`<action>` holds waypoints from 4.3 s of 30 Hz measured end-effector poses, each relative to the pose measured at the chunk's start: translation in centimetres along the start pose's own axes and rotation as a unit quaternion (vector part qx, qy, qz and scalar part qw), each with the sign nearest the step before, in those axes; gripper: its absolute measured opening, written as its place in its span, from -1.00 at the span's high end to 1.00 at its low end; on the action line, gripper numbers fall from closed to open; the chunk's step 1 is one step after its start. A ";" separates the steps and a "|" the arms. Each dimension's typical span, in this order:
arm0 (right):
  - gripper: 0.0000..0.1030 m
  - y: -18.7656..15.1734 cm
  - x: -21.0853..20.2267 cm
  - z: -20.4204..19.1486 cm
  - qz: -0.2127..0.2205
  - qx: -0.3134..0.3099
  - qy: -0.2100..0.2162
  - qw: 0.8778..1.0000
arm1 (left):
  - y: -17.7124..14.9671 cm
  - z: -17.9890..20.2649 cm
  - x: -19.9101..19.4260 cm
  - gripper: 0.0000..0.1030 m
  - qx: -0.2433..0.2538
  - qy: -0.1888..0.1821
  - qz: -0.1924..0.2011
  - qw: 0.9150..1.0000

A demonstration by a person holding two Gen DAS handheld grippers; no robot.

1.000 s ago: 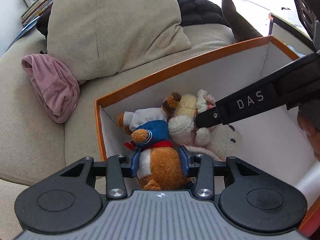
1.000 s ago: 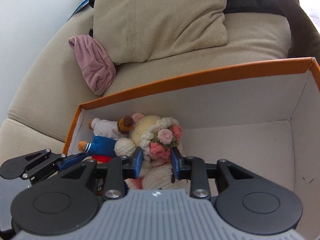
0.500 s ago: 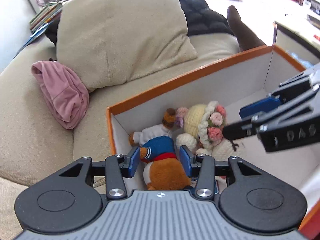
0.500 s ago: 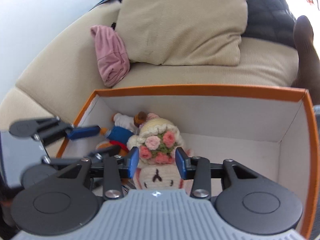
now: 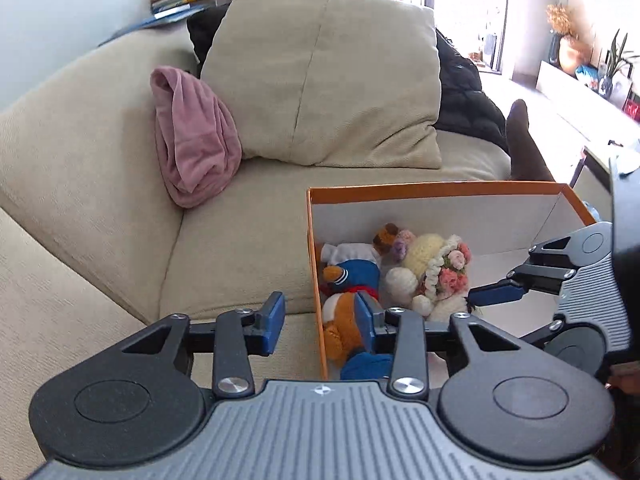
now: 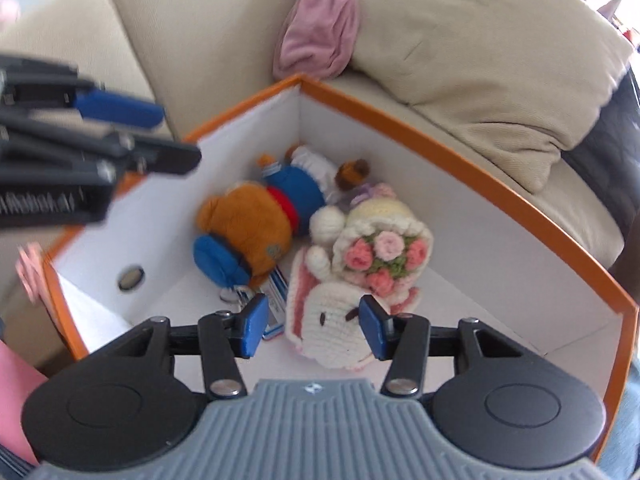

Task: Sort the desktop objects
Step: 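Carry the teddy and bunny into the orange box with both tools, then open both tools to release the toys and withdraw from the box, then grasp the pink pompom with the left tool while the right tool grasps the feather toy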

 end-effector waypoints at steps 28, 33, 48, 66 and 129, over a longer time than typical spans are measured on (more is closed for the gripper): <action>0.26 -0.2 3.2 2.7 -0.061 0.347 0.187 0.917 | -2.0 -0.6 0.6 0.54 -0.045 -0.063 -0.004 0.997; 0.27 0.4 3.9 1.7 -0.061 0.312 0.178 0.931 | -2.0 -0.5 0.7 0.54 -0.041 -0.059 -0.005 0.997; -0.23 -0.1 1.1 2.4 -0.030 0.269 0.140 0.952 | -0.3 -1.8 -2.7 0.53 -0.051 -0.042 0.041 0.997; -0.04 -8.5 -13.4 1.8 0.121 0.207 0.097 0.966 | -8.3 1.8 -11.9 0.39 -0.089 -0.044 0.012 0.995; 1.00 -22.1 -11.9 13.4 0.072 0.281 -0.071 0.954 | -14.1 17.6 -1.0 -0.28 0.020 -0.135 -0.115 0.984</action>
Point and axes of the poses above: each gripper's, at about its wrist camera, not at the fingertips, and x roughly the way its jaws point, z to its right, y to its top, the point moved 10 cm from there along x, roughly the way its jaws point, and after that the axes turned 9 degrees about -y, right-handed, at the moved point
